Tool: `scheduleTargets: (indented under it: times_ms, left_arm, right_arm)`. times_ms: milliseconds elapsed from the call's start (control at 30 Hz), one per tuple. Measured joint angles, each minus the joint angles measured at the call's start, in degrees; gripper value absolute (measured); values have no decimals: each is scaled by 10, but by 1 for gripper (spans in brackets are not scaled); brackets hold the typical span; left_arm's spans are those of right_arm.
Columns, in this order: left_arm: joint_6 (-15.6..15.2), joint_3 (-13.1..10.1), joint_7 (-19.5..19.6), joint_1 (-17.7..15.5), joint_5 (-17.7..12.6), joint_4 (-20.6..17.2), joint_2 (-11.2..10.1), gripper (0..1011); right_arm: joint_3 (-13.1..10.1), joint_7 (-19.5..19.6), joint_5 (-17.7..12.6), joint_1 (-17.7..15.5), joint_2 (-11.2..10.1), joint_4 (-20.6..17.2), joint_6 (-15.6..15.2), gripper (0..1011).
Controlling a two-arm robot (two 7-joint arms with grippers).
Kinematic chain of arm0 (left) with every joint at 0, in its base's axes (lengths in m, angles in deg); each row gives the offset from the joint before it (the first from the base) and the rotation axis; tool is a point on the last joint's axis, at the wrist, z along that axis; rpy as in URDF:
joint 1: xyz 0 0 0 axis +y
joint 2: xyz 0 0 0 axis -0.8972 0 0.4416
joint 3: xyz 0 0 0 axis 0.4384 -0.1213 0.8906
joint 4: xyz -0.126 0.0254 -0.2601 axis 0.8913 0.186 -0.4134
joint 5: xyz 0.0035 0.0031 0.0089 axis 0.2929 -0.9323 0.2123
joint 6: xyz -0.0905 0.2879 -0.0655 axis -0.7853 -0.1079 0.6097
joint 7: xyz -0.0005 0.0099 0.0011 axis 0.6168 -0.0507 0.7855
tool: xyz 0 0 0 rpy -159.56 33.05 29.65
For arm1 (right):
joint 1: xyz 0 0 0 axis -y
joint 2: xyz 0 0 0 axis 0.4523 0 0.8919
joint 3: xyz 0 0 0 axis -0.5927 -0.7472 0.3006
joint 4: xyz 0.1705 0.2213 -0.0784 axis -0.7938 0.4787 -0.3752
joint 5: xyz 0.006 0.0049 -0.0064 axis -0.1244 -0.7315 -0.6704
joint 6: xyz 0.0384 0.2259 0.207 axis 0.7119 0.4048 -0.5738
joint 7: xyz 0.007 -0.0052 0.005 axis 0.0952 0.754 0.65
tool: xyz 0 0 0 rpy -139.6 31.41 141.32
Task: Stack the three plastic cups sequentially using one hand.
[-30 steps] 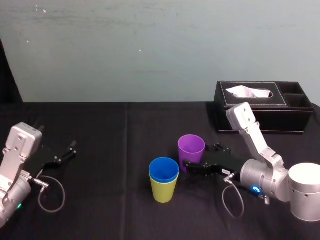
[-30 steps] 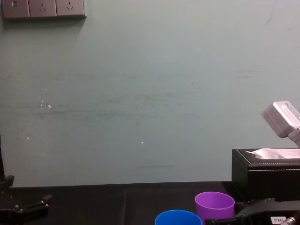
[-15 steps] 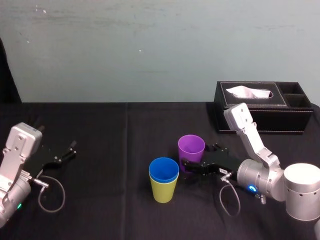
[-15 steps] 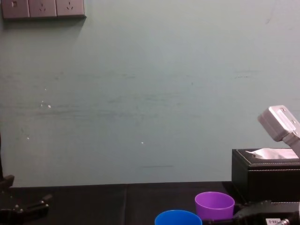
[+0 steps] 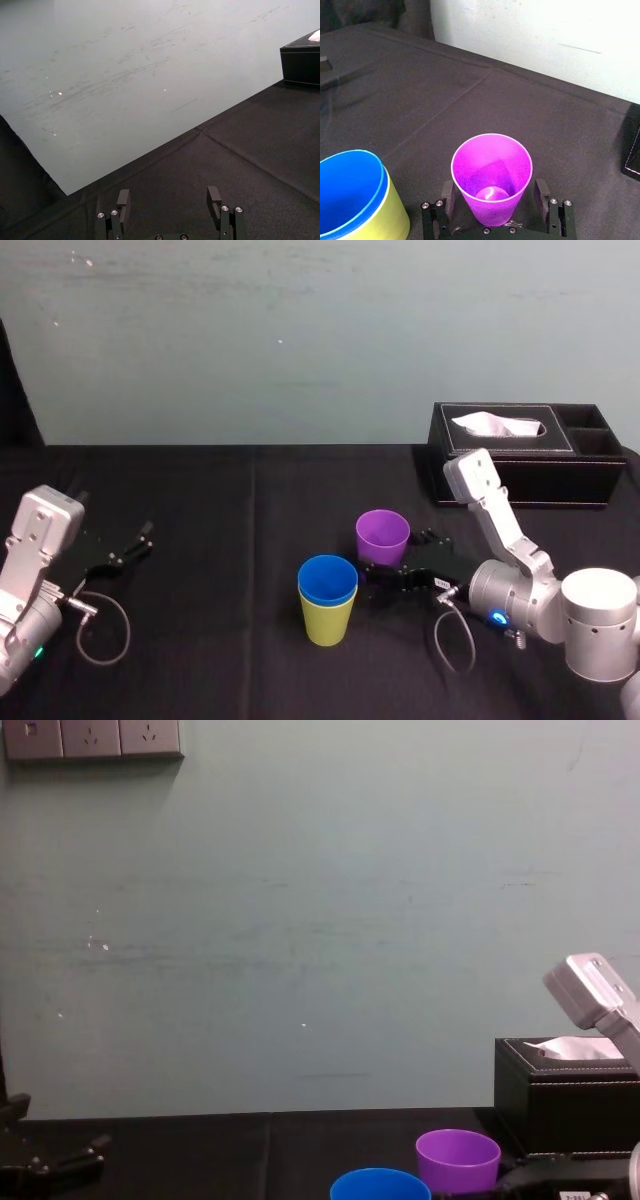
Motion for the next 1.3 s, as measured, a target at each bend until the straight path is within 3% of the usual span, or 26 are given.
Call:
scheduleTargets:
  times_ms: [1300]
  left_arm:
    - [0,0,0,0,0,0,0,1000]
  right_arm:
    - [0,-8,9,19,18,35,17,1004]
